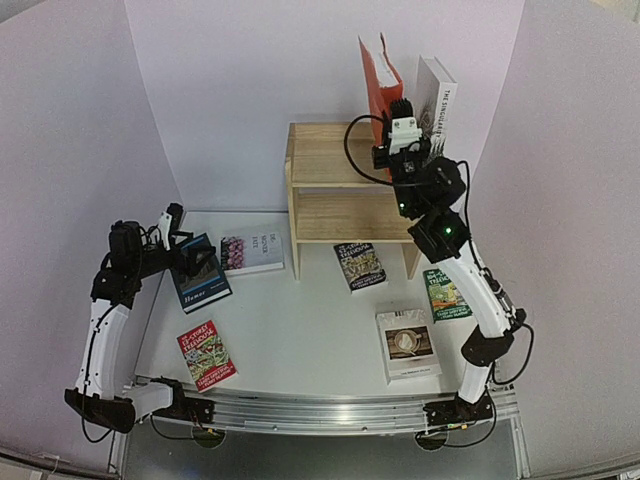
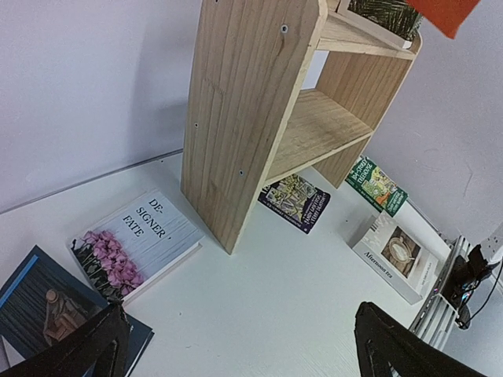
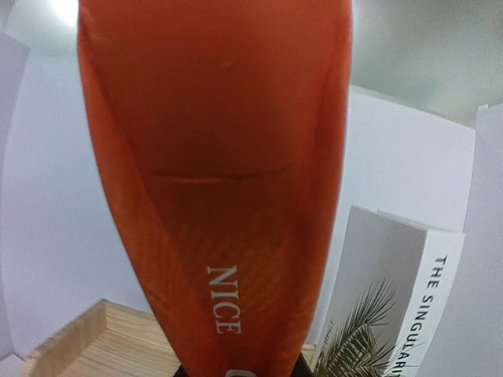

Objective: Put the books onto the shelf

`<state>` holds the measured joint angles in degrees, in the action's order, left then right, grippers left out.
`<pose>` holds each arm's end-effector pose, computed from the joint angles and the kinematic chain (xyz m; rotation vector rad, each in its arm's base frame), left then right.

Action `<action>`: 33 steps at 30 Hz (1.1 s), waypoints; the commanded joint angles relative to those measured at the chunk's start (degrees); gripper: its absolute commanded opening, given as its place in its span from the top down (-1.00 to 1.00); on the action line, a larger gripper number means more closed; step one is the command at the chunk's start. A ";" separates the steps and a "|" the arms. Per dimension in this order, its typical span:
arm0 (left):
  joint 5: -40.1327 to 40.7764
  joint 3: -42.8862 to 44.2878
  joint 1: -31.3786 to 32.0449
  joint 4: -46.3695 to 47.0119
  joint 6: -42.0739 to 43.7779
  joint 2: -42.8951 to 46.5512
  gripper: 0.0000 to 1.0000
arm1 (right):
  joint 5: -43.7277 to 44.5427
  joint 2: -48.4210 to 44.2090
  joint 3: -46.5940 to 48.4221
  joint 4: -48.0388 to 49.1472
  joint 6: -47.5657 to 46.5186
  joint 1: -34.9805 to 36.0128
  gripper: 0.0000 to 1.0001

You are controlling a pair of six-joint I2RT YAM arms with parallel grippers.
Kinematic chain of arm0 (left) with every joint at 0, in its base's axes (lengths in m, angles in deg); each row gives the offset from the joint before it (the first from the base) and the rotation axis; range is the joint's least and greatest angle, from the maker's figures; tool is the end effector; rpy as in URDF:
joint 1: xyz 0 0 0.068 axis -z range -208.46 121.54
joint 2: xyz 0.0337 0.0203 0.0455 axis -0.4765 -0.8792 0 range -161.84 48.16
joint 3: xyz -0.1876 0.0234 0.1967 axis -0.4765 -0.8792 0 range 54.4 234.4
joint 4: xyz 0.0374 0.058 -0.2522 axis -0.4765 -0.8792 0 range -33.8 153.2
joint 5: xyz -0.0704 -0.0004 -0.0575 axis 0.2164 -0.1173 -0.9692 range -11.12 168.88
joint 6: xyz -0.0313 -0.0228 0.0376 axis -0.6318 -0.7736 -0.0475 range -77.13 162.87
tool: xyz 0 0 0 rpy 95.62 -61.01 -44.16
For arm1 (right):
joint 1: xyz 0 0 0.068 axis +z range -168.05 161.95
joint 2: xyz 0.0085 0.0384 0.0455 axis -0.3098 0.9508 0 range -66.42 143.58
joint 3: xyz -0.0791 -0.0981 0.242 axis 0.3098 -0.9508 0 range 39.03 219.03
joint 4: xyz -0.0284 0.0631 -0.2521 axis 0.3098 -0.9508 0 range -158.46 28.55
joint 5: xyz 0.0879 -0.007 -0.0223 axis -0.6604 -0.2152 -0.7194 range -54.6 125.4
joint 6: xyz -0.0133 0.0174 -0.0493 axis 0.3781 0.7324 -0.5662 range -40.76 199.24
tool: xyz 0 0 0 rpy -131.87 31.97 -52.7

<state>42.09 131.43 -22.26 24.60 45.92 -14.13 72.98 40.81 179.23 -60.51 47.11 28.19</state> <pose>0.2091 -0.0442 0.4261 0.5676 1.8746 -0.6706 0.2619 0.2421 0.6064 -0.1282 1.1060 -0.1006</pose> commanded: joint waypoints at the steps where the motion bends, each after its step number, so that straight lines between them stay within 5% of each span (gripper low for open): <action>1: -0.21 -0.78 -0.11 2.70 0.70 2.07 -0.99 | 0.92 1.02 -2.35 5.46 2.86 -6.59 0.84; 21: -2.10 -1.16 -0.13 2.68 0.48 1.38 -0.99 | 1.50 1.24 -10.11 4.86 20.13 -17.31 0.81; 28: -2.61 -1.69 -0.10 2.47 0.03 1.62 -0.99 | 0.21 0.96 -10.07 4.42 20.10 -17.30 0.03; 33: -3.42 -1.95 -0.11 2.41 0.02 1.62 -0.99 | 2.10 -1.72 -13.04 4.75 21.53 -17.33 -0.17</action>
<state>40.41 129.95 -22.26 24.93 45.92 -12.79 72.92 42.80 168.22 -56.22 66.95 11.21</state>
